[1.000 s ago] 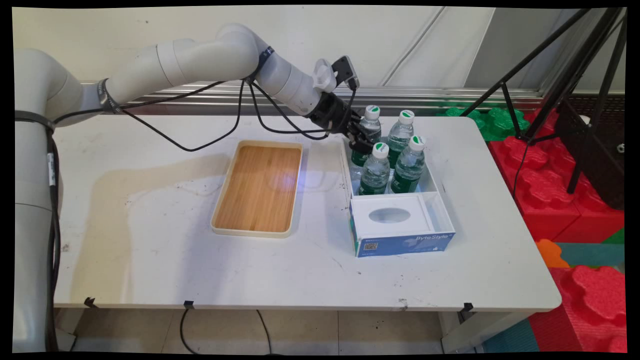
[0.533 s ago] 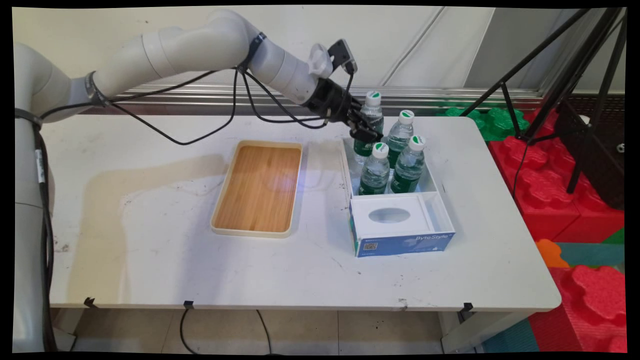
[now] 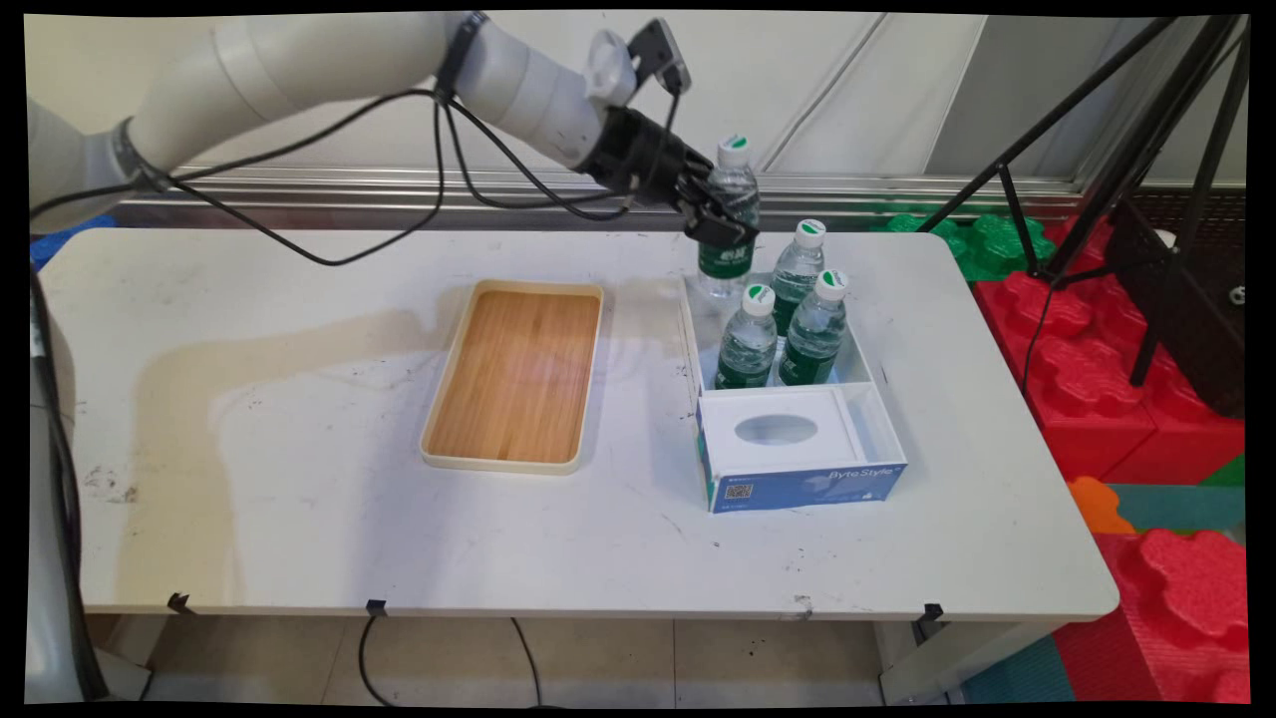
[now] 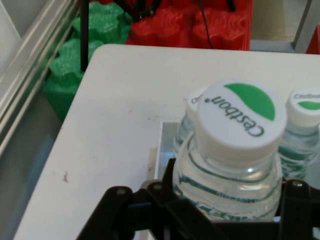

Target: Place the picked object on the tray

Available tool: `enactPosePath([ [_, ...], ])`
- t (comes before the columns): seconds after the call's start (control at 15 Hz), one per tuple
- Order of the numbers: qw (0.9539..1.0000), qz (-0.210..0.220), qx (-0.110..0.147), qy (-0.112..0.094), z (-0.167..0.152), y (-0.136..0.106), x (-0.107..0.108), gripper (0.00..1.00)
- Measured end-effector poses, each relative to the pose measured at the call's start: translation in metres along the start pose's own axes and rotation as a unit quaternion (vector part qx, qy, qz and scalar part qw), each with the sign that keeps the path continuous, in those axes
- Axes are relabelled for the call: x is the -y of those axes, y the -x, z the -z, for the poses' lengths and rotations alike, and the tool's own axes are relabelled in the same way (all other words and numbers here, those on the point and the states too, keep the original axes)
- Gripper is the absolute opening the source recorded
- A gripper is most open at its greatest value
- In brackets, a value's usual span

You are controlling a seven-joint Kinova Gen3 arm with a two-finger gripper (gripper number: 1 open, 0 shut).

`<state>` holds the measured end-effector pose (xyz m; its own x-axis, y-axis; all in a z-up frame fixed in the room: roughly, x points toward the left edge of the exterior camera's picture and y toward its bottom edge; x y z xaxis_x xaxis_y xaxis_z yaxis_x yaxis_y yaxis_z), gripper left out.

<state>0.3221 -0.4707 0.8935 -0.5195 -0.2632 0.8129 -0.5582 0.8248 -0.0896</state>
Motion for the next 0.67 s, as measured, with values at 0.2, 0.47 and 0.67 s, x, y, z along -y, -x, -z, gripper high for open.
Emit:
enactPosePath([
  [0.2,1.0,-0.009,-0.004,-0.002,0.029,-0.007,-0.001,0.0],
  [0.47,0.9999,-0.011,-0.004,-0.008,0.058,-0.009,0.0,0.0],
  [0.67,0.9998,-0.013,0.002,-0.013,0.08,-0.005,0.003,0.0],
])
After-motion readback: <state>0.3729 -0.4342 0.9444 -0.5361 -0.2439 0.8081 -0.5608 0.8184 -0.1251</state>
